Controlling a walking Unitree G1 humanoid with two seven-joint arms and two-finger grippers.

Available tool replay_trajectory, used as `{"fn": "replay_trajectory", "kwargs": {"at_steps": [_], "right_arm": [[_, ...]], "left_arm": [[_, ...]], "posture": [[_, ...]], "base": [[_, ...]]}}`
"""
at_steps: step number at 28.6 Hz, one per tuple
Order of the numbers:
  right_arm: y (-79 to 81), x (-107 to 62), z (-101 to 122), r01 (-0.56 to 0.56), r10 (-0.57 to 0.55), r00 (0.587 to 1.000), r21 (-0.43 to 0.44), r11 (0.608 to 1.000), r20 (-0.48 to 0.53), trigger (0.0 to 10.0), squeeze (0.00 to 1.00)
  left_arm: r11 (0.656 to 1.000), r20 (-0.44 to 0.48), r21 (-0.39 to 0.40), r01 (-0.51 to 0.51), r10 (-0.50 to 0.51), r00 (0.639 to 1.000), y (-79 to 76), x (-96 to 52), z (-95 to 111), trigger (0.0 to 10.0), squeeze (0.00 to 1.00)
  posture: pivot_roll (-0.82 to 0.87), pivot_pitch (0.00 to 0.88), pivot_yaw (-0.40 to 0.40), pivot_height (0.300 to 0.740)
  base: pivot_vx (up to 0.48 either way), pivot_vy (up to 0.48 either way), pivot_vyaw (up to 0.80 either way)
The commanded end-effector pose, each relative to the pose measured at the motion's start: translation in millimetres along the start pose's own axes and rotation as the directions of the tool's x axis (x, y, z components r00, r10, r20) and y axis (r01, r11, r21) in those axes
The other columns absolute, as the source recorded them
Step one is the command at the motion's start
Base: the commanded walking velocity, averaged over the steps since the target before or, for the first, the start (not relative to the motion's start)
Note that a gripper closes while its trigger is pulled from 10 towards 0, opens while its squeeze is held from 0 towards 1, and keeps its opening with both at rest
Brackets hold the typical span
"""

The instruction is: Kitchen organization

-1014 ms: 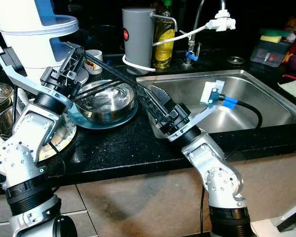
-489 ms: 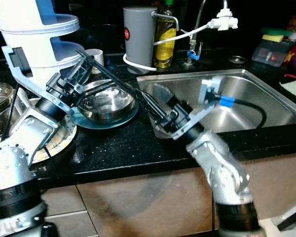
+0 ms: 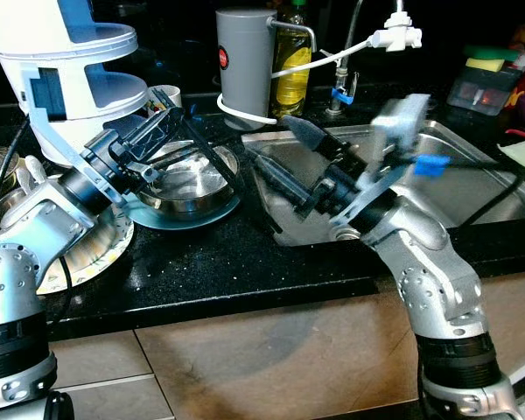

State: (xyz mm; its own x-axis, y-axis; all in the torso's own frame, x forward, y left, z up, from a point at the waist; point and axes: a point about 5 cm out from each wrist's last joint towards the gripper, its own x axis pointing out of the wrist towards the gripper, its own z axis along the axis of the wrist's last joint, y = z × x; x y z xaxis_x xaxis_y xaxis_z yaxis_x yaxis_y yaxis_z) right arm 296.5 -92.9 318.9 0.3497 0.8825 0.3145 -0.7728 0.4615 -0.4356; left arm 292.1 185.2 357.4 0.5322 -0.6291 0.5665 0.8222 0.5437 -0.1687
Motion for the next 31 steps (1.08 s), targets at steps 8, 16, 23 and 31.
{"fn": "replay_trajectory", "kwargs": {"at_steps": [8,16,23,31], "right_arm": [[6.2,-4.8,-29,-0.069,0.079,0.98,0.063,0.996,-0.182,10.0,0.0],[1.0,-3.2,-33,-0.009,0.021,0.981,0.061,0.998,-0.194,10.0,0.0],[-1.1,0.2,-33,0.014,0.005,0.982,0.1,0.995,-0.189,1.3,0.0],[-3.3,1.6,-32,0.026,-0.005,0.984,0.118,0.993,-0.177,0.0,0.0]], "left_arm": [[0.994,0.014,0.05,0.102,-0.103,0.995,-10.1,5.4,11,0.0,0.0],[0.989,0.011,0.032,0.146,-0.147,0.989,-16.3,3.1,8,0.0,0.0],[0.989,0.007,0.039,0.146,-0.146,0.989,-16.2,3.9,7,0.0,0.0],[0.99,-0.001,0.047,0.135,-0.136,0.991,-16.3,4.2,6,0.0,0.0]], "posture": [[0.01,0.162,0.008,0.74],[0.01,0.164,0.003,0.74],[0.01,0.171,-0.002,0.74],[0.01,0.173,-0.002,0.74]], "base": [[0.0,0.0,0.0],[0.0,0.0,0.0],[0.0,0.0,0.0],[0.0,0.0,0.0]]}}
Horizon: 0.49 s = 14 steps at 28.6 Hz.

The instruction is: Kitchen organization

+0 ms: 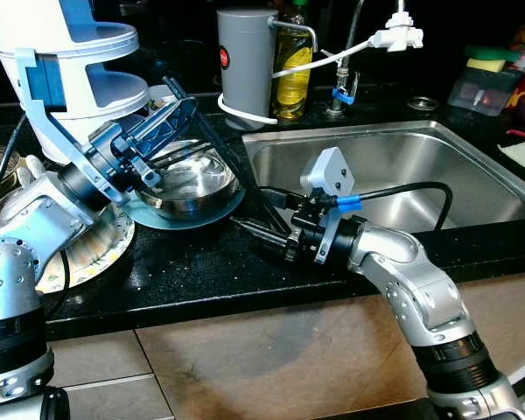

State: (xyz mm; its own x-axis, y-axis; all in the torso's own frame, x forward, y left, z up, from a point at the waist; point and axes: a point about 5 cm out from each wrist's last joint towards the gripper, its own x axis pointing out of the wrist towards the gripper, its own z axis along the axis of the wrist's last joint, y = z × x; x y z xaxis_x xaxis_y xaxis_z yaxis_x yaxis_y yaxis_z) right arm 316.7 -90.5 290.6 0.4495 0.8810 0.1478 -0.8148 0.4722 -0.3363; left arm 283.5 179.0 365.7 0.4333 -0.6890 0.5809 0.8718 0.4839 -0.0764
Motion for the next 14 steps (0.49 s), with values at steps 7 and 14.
{"fn": "replay_trajectory", "kwargs": {"at_steps": [7,14], "right_arm": [[-2.7,0.8,6.9,0.012,-0.013,0.999,0.026,1.0,0.045,0.0,0.0],[-3.2,1.5,12.0,0.011,-0.015,0.997,0.047,0.999,0.08,0.0,0.0]], "left_arm": [[1.0,-0.002,0.022,0.001,-0.001,1.0,-2.1,-0.8,0.1,0.0,0.0],[1.0,-0.009,0.027,-0.012,0.012,1.0,1.7,-5.2,0.6,0.0,0.0]], "posture": [[0.01,0.173,-0.002,0.74],[0.01,0.171,-0.002,0.74]], "base": [[0.0,0.0,0.0],[0.0,0.0,0.0]]}}
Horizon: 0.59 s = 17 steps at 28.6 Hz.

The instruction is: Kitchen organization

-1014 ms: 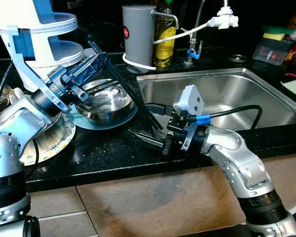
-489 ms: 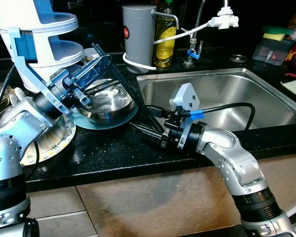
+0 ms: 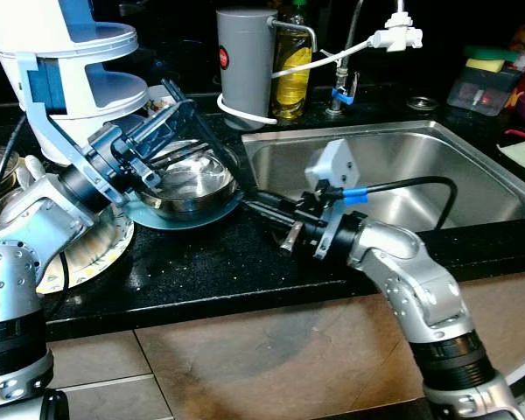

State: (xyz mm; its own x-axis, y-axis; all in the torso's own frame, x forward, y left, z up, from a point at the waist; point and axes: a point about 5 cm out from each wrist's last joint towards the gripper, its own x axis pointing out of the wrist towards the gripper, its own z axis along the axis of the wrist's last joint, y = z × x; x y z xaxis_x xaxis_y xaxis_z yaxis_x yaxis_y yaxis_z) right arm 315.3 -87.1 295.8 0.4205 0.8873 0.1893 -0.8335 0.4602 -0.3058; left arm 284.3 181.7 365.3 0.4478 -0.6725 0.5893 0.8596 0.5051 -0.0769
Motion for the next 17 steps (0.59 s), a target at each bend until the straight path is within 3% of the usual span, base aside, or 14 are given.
{"fn": "replay_trajectory", "kwargs": {"at_steps": [1,10,11,12,13,14,17], "right_arm": [[-3.7,-1.2,7,0.025,-0.025,0.999,0.013,1.0,0.033,0.0,0.0],[-3.9,-1.2,11,0.022,-0.024,0.997,0.029,0.999,0.067,0.0,0.0],[-4.7,-1.5,14,0.024,-0.027,0.996,0.038,0.999,0.081,0.0,0.0],[-5.6,-1.8,15,0.025,-0.029,0.995,0.046,0.999,0.094,0.0,0.0],[-6.1,-1.9,17,0.026,-0.031,0.994,0.05,0.998,0.102,0.0,0.0],[-6.8,-2.1,18,0.029,-0.034,0.993,0.054,0.998,0.11,0.0,0.0],[-8.8,-3.1,21,0.037,-0.046,0.99,0.065,0.997,0.133,0.0,0.0]], "left_arm": [[1.0,-0.021,0.014,0.007,-0.007,1.0,0.1,-3.7,0,0.0,0.0],[1.0,-0.019,0.024,-0.01,0.01,1.0,3.0,-3.5,0,0.0,0.0],[0.999,-0.015,0.028,-0.029,0.03,0.999,5.4,-2.8,0,0.5,0.0],[0.999,-0.009,0.03,-0.037,0.037,0.999,6.6,-2.3,0,8.0,0.24],[0.999,-0.005,0.032,-0.04,0.04,0.999,7.3,-2.1,0,8.0,0.24],[0.999,0.006,0.023,-0.04,0.04,0.999,7.8,-1.6,1,10.0,1.0],[0.999,0.021,0.009,-0.038,0.038,0.999,8.2,-1.1,3,10.0,1.0]], "posture": [[0.01,0.171,-0.002,0.74],[0.01,0.171,0.001,0.74],[0.01,0.171,0.001,0.74],[0.01,0.171,0.002,0.74],[0.01,0.171,0.002,0.74],[0.01,0.171,0.003,0.74],[0.01,0.171,0.006,0.74]], "base": [[0.0,0.0,0.0],[0.0,0.0,0.0],[0.0,0.0,0.0],[0.0,0.0,0.0],[0.0,0.0,0.0],[0.0,0.0,0.0],[0.0,0.0,0.0]]}}
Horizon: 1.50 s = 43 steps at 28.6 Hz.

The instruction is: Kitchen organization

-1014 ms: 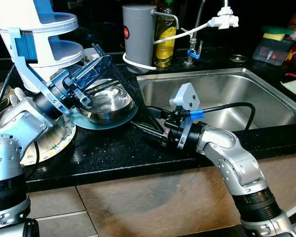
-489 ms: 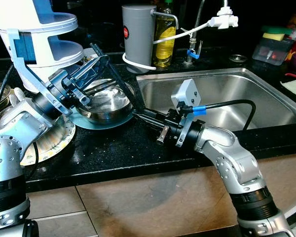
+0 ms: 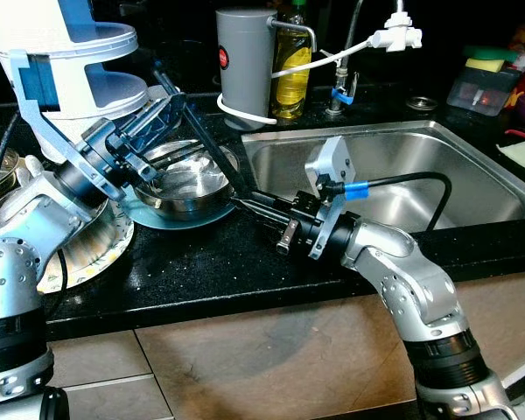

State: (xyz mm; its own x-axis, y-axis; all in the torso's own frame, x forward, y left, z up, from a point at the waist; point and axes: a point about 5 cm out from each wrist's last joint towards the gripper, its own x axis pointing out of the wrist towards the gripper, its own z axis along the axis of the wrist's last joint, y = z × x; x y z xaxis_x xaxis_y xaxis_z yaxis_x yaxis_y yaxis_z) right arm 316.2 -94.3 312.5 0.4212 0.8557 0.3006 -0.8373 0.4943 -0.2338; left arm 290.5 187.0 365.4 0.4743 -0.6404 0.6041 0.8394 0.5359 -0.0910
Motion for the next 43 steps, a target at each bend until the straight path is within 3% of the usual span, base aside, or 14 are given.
{"fn": "replay_trajectory", "kwargs": {"at_steps": [1,3,4,6,7,10,13,18,21,22,23,25,33,43], "right_arm": [[0.3,0.1,7,-0.002,0.002,0.999,0.0,1.0,0.036,0.0,0.0],[-0.1,-0.1,7,0.002,-0.002,0.999,0.003,1.0,0.043,0.0,0.0],[-1.4,-0.9,9,0.011,-0.012,0.998,0.013,1.0,0.062,0.0,0.0],[-2.4,-1.5,10,0.016,-0.017,0.997,0.019,1.0,0.072,0.0,0.0],[-4.3,-2.4,11,0.026,-0.028,0.996,0.02,0.999,0.08,0.0,0.0],[-11.8,-5.2,16,0.076,-0.076,0.992,0.01,0.997,0.1,0.0,0.0],[-50.0,-12.6,23,0.364,-0.348,0.929,-0.145,0.92,0.122,0.0,0.0],[-68.8,-16.8,21,0.468,-0.45,0.883,-0.178,0.865,0.135,0.0,0.0],[-91.1,-21.3,6,0.53,-0.532,0.844,-0.261,0.807,0.068,1.6,0.0],[-94.4,-22.1,1,0.536,-0.547,0.836,-0.287,0.794,0.049,4.7,0.0],[-97.4,-23.1,-4,0.541,-0.56,0.828,-0.302,0.785,0.03,4.7,0.0],[-103.5,-27.1,-16,0.557,-0.598,0.801,-0.335,0.76,-0.024,10.0,0.0],[-104.8,-35.4,-64,0.497,-0.625,0.732,-0.415,0.762,-0.27,10.0,0.0],[-113.2,-42.8,-72,0.485,-0.674,0.656,-0.493,0.722,-0.341,10.0,0.0]], "left_arm": [[1.0,-0.001,0.009,-0.01,0.01,1.0,1.0,-0.1,1,10.0,1.0],[0.999,-0.002,0.027,-0.033,0.033,0.999,3.0,0.3,2,10.0,1.0],[0.993,0.007,0.055,-0.102,0.102,0.995,10.9,0.2,2,10.0,0.37],[0.99,0.016,0.061,-0.131,0.13,0.991,14.7,-0.2,3,10.0,0.37],[0.99,0.03,0.045,-0.135,0.134,0.991,15.4,-0.2,4,10.0,0.0],[0.993,0.064,0.004,-0.122,0.122,0.991,14.1,0.9,7,10.0,0.0],[0.985,-0.118,0.166,-0.035,0.055,0.991,-1.2,11.7,-19,10.0,0.0],[0.964,-0.244,0.266,0.025,0.043,0.969,-11.9,23.5,-43,10.0,0.0],[0.902,-0.382,0.418,0.11,0.065,0.922,-23.7,40.4,-79,10.0,0.0],[0.887,-0.408,0.442,0.136,0.064,0.911,-25.7,42.2,-86,10.0,0.0],[0.882,-0.424,0.446,0.156,0.055,0.904,-28.4,43.8,-92,10.0,0.0],[0.885,-0.445,0.43,0.18,0.035,0.895,-34.8,47.7,-104,10.0,0.0],[0.859,-0.482,0.483,0.171,0.098,0.871,-34.7,58.6,-128,10.0,0.0],[0.811,-0.486,0.557,0.18,0.142,0.862,-24.6,60.3,-130,10.0,0.0]], "posture": [[0.01,0.171,0.006,0.74],[0.01,0.171,0.006,0.74],[0.01,0.168,0.006,0.74],[0.01,0.168,0.007,0.74],[0.01,0.168,0.007,0.74],[0.01,0.168,0.007,0.74],[0.01,0.159,0.012,0.74],[0.01,0.156,0.014,0.74],[0.01,0.155,0.017,0.74],[0.02,0.157,0.018,0.74],[0.02,0.157,0.018,0.74],[0.03,0.161,0.018,0.74],[0.06,0.185,0.025,0.74],[0.05,0.189,0.041,0.74]], "base": [[0.0,0.0,0.0],[0.0,0.0,0.0],[0.0,0.0,0.0],[0.0,0.0,0.0],[0.0,0.0,0.0],[0.0,0.0,0.0],[0.0,0.0,0.0],[0.0,0.0,0.0],[0.0,0.0,0.0],[0.0,0.0,0.0],[0.0,0.0,0.0],[0.0,0.0,0.0],[0.0,0.0,0.0],[0.0,0.0,0.0]]}}
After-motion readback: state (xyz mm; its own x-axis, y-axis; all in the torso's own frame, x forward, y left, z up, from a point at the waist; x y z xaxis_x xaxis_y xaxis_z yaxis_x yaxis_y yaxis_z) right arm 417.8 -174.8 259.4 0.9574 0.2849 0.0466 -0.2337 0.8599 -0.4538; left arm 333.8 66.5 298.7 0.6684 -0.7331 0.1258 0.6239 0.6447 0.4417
